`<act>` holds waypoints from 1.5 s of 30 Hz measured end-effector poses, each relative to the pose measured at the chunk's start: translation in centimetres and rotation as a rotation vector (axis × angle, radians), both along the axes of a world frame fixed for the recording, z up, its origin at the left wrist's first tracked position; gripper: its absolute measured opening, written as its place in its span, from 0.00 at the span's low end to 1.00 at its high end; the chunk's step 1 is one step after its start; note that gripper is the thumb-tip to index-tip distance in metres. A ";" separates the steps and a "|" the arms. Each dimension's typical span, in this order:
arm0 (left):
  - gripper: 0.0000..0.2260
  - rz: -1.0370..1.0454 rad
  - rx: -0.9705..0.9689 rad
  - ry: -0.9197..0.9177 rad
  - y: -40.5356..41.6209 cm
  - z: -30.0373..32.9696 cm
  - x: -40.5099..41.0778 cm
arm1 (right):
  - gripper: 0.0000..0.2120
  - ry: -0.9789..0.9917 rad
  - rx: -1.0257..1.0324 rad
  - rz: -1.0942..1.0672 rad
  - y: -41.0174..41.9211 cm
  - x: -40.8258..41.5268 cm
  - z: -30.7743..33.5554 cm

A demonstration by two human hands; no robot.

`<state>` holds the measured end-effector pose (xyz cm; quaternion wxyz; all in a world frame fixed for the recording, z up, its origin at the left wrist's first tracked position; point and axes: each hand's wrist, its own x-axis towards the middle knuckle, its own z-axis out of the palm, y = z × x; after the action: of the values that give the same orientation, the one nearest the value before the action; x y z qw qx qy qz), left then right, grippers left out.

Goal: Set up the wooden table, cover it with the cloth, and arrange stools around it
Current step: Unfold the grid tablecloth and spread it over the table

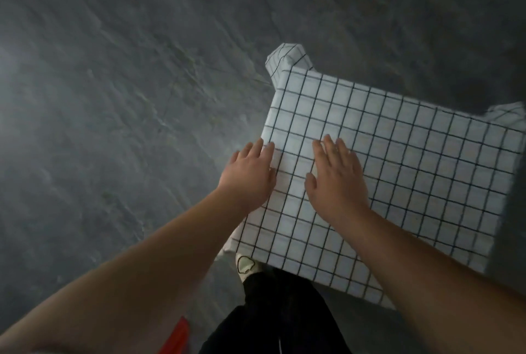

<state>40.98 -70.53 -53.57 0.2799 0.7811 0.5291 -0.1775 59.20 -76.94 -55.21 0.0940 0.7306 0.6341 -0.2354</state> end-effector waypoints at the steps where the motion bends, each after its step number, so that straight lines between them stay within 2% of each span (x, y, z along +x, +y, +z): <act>1: 0.28 -0.002 0.004 0.002 0.8 0.0 0.7 | 0.33 -0.003 0.004 -0.011 0.6 0.7 0.0; 11: 0.28 -0.037 0.011 0.020 8.9 -0.3 5.5 | 0.33 -0.030 0.014 -0.094 5.9 5.0 -0.6; 19: 0.32 -0.120 -0.001 0.020 17.7 -2.1 6.1 | 0.33 -0.042 0.019 -0.202 11.1 3.0 -3.0; 22: 0.38 -0.282 0.013 0.024 21.4 -4.2 5.6 | 0.32 -0.032 0.019 -0.287 12.3 1.1 -4.3; 28: 0.39 -0.690 0.013 -0.061 27.2 -9.2 5.0 | 0.32 -0.025 0.074 -0.427 14.0 -2.7 -5.7; 31: 0.35 -0.856 0.072 -0.053 29.7 -11.1 5.5 | 0.32 -0.025 0.127 -0.482 14.9 -4.6 -6.4; 37: 0.19 -0.947 0.066 -0.041 31.5 -12.6 7.0 | 0.33 -0.027 0.139 -0.516 15.7 -6.6 -8.2; 42: 0.18 -0.981 0.120 -0.024 31.5 -12.8 7.9 | 0.33 -0.062 0.131 -0.504 15.4 -6.8 -8.8; 45: 0.18 -0.919 0.050 0.060 31.7 -13.4 7.7 | 0.33 -0.083 0.136 -0.486 15.2 -6.8 -9.1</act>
<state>48.71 -38.86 -67.02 0.1378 0.9358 0.1397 -0.2928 52.43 -61.79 -64.31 0.0112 0.8751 0.4500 -0.1777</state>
